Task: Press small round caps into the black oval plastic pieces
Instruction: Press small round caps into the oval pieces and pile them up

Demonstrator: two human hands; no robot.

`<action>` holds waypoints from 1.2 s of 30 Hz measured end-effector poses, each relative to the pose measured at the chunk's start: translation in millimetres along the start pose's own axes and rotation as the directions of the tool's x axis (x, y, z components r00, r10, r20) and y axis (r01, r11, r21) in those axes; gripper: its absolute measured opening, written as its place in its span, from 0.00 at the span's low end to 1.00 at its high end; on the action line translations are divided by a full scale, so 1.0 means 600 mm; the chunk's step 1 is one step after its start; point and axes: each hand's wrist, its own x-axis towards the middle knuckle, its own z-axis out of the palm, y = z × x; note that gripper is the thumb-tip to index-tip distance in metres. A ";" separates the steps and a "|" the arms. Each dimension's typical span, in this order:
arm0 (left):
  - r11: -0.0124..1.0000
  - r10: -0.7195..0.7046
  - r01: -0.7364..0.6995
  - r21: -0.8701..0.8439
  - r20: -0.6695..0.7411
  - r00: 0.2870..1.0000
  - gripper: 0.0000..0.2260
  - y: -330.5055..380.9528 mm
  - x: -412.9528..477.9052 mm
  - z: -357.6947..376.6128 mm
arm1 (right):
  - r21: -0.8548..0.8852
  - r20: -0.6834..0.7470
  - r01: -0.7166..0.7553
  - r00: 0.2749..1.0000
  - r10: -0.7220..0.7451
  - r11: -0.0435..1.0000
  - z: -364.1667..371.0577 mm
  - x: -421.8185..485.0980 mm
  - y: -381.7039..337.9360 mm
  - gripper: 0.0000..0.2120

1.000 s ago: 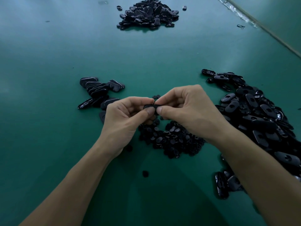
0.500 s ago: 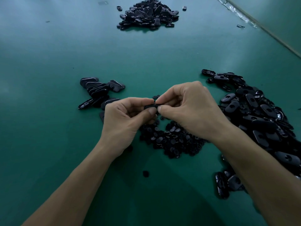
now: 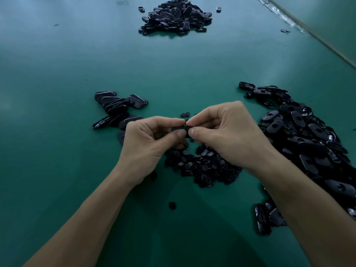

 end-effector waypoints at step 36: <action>0.534 0.281 0.164 0.830 -0.357 0.891 0.07 -0.010 0.025 -0.079 | -0.661 -0.266 -0.230 0.962 0.064 0.714 -0.090 0.062 0.086 0.07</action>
